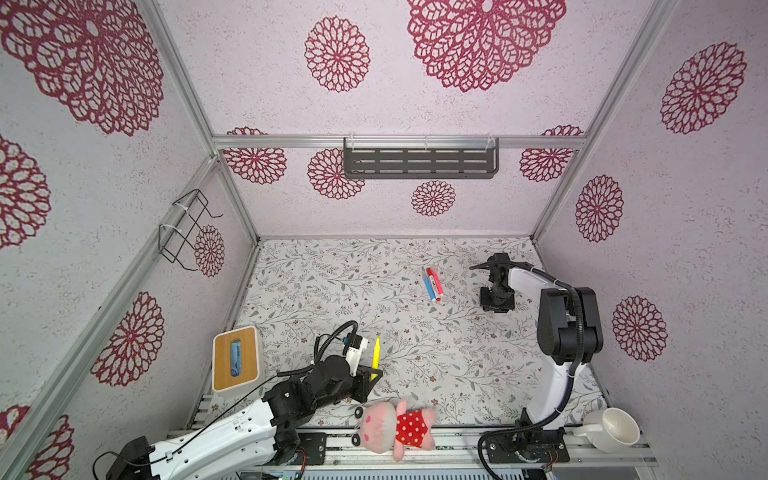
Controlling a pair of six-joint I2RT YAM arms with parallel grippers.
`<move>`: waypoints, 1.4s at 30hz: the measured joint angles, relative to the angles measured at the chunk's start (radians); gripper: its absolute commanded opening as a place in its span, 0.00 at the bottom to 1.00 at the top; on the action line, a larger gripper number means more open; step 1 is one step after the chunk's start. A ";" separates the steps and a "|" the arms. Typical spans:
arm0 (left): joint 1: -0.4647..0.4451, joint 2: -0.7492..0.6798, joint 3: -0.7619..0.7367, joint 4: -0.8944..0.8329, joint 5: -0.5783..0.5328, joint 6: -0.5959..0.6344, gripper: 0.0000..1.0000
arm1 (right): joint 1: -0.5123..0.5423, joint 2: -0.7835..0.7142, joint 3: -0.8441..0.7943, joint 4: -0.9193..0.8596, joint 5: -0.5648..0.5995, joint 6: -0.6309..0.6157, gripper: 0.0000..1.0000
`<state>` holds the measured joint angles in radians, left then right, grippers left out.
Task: Insert the pens into the pen caps
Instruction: 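Lower the right gripper and grasp the clear cap, then carry the clear cap with the right gripper over the yellow highlighter tip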
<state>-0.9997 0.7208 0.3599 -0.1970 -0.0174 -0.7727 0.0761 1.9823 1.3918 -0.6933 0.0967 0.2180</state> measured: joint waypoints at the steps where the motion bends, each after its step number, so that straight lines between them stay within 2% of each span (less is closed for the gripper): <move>1: -0.002 0.000 0.000 0.001 0.000 0.000 0.00 | -0.001 0.005 0.000 0.000 0.000 -0.001 0.33; 8: -0.008 0.006 0.000 0.003 0.000 -0.003 0.00 | -0.003 0.021 0.013 0.003 -0.004 -0.016 0.28; 18: -0.011 0.006 0.000 0.005 -0.001 -0.003 0.00 | -0.003 0.012 -0.005 0.032 -0.015 -0.024 0.02; 25: -0.013 0.010 0.001 0.006 -0.002 0.002 0.00 | 0.014 -0.039 -0.058 0.037 -0.019 -0.023 0.00; 30: -0.022 0.027 0.013 0.021 0.002 0.018 0.00 | 0.064 -0.169 -0.073 0.027 -0.053 -0.023 0.00; 35: -0.038 0.064 0.038 0.056 0.007 0.036 0.00 | 0.149 -0.368 -0.058 0.034 -0.090 -0.014 0.00; 42: -0.046 0.145 0.082 0.111 0.013 0.066 0.00 | 0.265 -0.532 -0.022 0.056 -0.154 0.021 0.01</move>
<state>-1.0458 0.8658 0.4419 -0.0856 -0.0040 -0.7071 0.3408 1.4502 1.3697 -0.6376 -0.0574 0.2386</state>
